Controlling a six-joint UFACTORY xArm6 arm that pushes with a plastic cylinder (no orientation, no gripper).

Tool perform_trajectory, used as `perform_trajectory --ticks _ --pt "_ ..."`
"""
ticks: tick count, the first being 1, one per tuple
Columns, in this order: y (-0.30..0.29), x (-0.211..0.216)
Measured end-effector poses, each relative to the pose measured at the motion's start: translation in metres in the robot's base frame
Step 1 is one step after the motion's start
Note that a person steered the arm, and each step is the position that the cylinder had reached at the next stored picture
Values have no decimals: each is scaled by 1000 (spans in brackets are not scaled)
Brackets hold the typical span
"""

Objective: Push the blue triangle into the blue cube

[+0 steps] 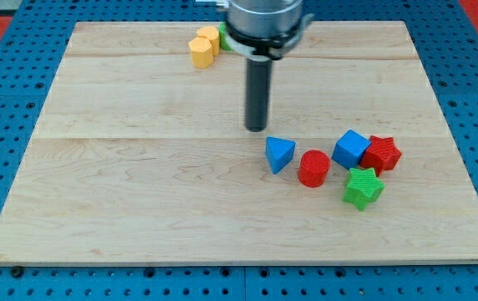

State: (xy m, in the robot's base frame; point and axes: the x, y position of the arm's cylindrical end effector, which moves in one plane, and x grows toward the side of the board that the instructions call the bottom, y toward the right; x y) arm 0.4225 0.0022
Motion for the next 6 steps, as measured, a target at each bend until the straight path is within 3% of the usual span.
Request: perform_trajectory --ticks 1,3,4,5,6 --pt "-44 30" --pt "88 51" --pt "56 49" --pt "3 10" --pt "0 -43"
